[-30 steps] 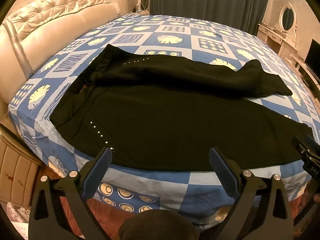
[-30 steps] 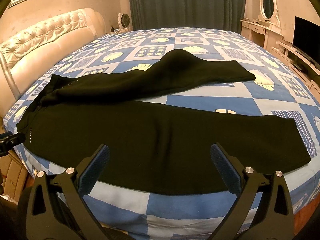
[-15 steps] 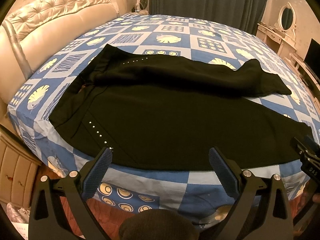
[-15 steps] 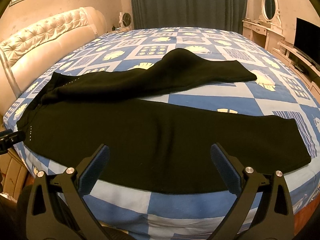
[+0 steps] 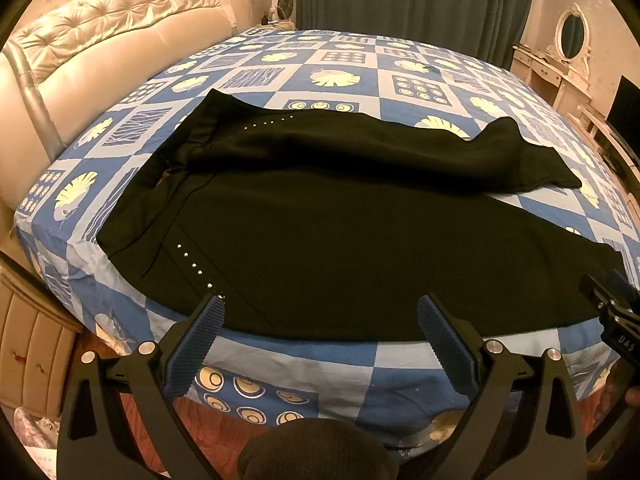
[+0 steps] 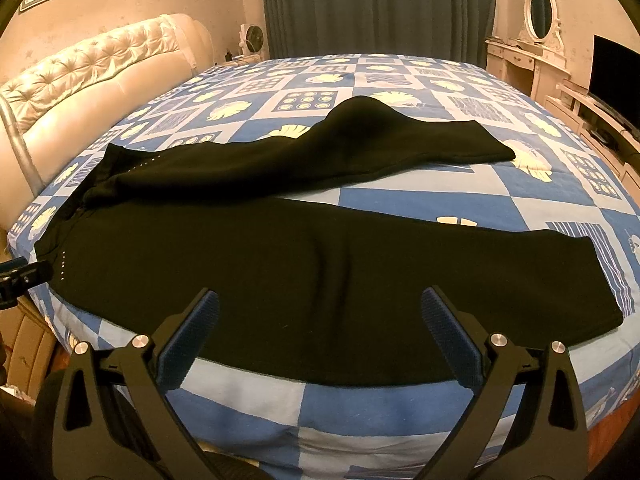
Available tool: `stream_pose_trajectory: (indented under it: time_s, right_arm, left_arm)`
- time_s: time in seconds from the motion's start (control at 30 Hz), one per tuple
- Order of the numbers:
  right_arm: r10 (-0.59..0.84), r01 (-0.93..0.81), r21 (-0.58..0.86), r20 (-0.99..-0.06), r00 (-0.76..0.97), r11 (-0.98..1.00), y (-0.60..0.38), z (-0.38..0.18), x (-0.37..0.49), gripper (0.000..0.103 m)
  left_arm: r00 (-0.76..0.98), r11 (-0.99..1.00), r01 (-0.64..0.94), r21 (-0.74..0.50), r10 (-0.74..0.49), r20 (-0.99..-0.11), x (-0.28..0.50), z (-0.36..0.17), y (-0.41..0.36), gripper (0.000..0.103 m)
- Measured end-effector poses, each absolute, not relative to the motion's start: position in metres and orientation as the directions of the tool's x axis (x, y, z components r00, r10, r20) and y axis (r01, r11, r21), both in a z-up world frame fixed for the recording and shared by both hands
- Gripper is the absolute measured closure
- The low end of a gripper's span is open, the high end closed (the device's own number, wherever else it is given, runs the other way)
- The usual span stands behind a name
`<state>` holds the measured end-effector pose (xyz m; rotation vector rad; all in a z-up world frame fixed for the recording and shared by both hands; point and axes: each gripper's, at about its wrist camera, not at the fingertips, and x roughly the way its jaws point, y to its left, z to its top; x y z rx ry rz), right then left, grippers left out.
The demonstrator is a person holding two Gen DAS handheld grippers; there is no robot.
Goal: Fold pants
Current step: 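Grasp the waistband of the black pants with both grippers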
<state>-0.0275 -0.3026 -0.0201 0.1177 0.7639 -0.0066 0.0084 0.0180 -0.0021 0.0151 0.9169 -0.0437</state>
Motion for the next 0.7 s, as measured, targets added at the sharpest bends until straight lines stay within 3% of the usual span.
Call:
stream_pose_trajectory:
  time_s: [0.13,0.27,0.37,0.47,0.7]
  right_arm:
    - [0.081,0.012,0.128,-0.697,0.712,0.992,-0.299,-0.018,-0.027,0.002]
    - [0.098,-0.007,0.134,-0.691,0.716,0.991,-0.301,-0.012,-0.028,0.002]
    - [0.119,-0.023,0.146,-0.694,0.71,0.989,-0.302,-0.009,-0.027,0.002]
    - [0.125,-0.028,0.149,-0.699,0.704,0.989,-0.302,-0.008,-0.023,0.002]
    - [0.142,-0.045,0.152,-0.72,0.679,0.987,-0.294,-0.013,0.001,0.002]
  left_arm:
    - [0.608,0.997,0.081,-0.016,-0.062,-0.791,0.008,0.001,0.016,0.006]
    - [0.478,0.982,0.185,-0.043,-0.128,-0.869,0.027,-0.001,0.024,0.006]
    - [0.516,0.988,0.13,-0.083,-0.139,-0.845,0.045,0.013,0.055,0.006]
    - [0.579,0.997,0.069,-0.042,-0.074,-0.812,0.079,0.027,0.097,0.006]
    - [0.494,0.996,0.09,-0.017,-0.059,-0.867,0.219,0.014,0.174,0.007]
